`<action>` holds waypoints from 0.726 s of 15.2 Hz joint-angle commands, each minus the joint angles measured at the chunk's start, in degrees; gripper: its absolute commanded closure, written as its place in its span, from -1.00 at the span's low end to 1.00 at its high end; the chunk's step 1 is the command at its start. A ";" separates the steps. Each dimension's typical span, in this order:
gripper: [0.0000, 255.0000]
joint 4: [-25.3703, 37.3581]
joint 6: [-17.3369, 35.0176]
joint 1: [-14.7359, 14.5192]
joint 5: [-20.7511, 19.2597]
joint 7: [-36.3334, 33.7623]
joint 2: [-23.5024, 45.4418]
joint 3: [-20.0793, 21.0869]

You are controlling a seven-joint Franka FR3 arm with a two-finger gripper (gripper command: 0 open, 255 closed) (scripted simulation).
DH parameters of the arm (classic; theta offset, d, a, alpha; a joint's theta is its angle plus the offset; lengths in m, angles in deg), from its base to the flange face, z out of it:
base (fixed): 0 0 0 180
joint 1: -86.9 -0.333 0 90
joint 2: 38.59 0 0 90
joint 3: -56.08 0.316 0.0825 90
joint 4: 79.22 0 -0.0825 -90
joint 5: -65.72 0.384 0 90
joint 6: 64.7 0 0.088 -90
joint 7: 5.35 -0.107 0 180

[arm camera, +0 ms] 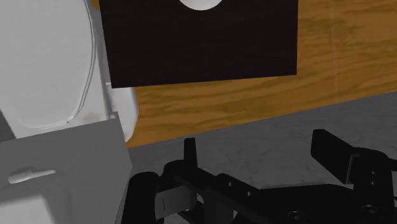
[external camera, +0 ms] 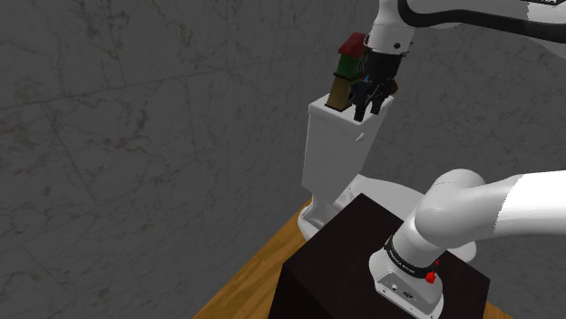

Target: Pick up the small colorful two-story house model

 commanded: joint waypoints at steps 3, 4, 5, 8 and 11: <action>-1.00 0.31 4.81 1.08 1.52 -1.27 1.17 -1.59; -1.00 0.46 7.20 1.57 2.31 -1.83 1.74 -2.39; -1.00 0.61 9.58 2.04 3.13 -2.36 2.31 -3.20; -1.00 1.03 16.66 3.28 5.78 -3.67 3.98 -5.65; -1.00 1.39 23.67 4.23 8.74 -4.60 5.58 -8.19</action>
